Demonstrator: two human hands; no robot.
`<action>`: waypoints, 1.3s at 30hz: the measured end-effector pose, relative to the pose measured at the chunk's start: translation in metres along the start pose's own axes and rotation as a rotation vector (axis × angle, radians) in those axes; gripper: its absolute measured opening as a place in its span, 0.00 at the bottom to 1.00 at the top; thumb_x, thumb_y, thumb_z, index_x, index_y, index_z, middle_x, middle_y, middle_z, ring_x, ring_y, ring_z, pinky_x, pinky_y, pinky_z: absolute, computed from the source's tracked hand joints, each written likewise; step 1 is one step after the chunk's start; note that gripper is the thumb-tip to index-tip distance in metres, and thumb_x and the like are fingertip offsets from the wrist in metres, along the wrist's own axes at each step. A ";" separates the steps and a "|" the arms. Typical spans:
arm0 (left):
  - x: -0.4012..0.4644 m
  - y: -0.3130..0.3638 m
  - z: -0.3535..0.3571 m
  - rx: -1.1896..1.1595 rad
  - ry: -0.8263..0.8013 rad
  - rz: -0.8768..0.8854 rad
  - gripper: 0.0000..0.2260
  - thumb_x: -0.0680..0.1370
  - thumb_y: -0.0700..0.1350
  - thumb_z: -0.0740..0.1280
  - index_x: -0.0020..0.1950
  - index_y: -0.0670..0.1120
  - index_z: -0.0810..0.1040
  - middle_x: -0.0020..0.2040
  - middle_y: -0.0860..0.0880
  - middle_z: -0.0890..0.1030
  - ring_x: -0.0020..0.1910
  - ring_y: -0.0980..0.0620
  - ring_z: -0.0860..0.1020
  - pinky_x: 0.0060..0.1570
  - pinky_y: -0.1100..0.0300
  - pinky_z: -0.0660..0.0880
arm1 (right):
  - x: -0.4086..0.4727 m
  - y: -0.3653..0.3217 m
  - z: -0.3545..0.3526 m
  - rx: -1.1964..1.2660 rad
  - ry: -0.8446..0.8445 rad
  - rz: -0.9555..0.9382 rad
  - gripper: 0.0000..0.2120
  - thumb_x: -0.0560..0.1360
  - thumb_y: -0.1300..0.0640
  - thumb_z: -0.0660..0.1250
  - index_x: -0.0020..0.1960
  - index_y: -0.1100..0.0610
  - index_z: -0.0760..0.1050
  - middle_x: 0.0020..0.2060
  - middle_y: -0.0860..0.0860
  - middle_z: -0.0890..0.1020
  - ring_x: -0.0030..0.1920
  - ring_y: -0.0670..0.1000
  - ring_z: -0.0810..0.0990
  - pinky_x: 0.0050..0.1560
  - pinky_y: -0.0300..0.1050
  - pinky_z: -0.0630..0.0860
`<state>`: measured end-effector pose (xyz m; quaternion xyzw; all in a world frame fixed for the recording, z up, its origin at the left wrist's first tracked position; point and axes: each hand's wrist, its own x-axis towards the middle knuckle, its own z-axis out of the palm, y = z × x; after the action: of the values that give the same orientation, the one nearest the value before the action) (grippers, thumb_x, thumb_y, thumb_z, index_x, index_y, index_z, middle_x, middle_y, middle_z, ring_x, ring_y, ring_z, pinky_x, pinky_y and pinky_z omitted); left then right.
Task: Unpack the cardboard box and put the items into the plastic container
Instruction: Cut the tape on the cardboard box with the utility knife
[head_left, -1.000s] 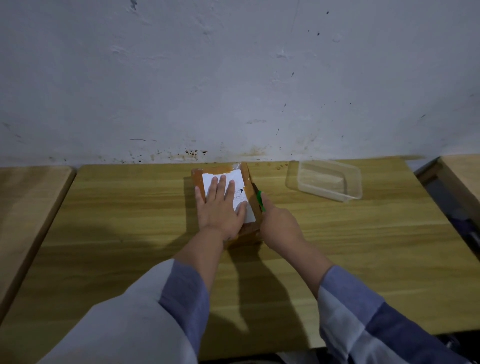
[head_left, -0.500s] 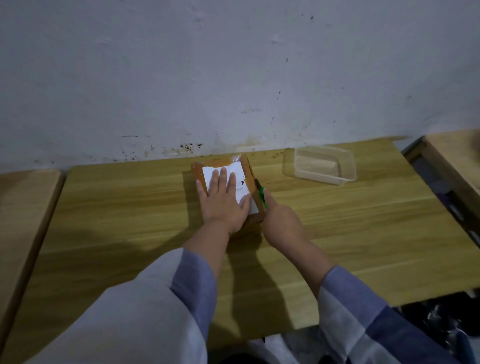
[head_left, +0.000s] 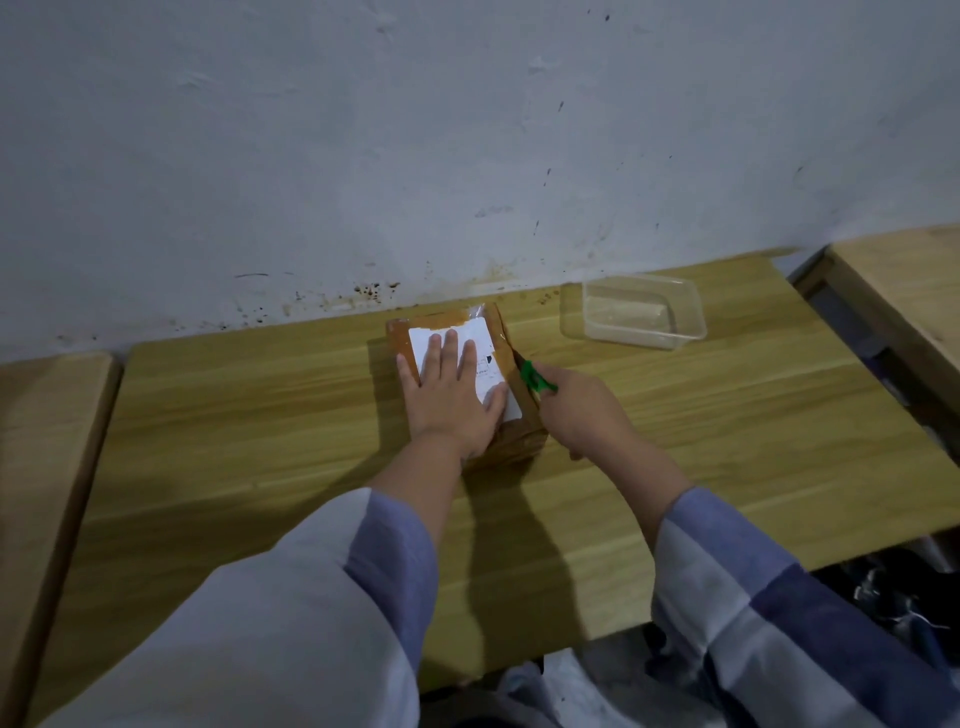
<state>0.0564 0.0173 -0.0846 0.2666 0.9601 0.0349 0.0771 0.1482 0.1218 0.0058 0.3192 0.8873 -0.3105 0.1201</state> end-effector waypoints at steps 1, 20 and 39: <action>0.001 0.000 0.000 0.007 -0.002 0.001 0.31 0.79 0.65 0.41 0.78 0.51 0.41 0.79 0.49 0.39 0.77 0.48 0.36 0.71 0.38 0.35 | 0.004 -0.002 -0.005 -0.033 -0.017 -0.006 0.25 0.78 0.61 0.53 0.74 0.47 0.61 0.63 0.58 0.76 0.41 0.58 0.78 0.30 0.46 0.78; 0.009 0.005 -0.003 0.012 0.018 -0.004 0.33 0.77 0.66 0.41 0.78 0.51 0.43 0.79 0.49 0.40 0.77 0.48 0.37 0.70 0.39 0.34 | 0.045 -0.023 -0.050 -0.320 -0.207 0.025 0.19 0.80 0.62 0.57 0.70 0.52 0.69 0.33 0.57 0.75 0.29 0.53 0.72 0.28 0.44 0.72; 0.009 0.002 -0.004 -0.015 0.012 0.016 0.32 0.79 0.64 0.43 0.78 0.51 0.43 0.79 0.48 0.40 0.77 0.48 0.37 0.72 0.38 0.36 | -0.016 0.009 -0.026 -0.250 0.005 -0.041 0.22 0.79 0.57 0.54 0.70 0.41 0.67 0.56 0.56 0.80 0.42 0.55 0.80 0.41 0.48 0.79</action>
<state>0.0493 0.0237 -0.0819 0.2735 0.9580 0.0444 0.0733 0.1661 0.1359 0.0283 0.2844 0.9257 -0.1990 0.1502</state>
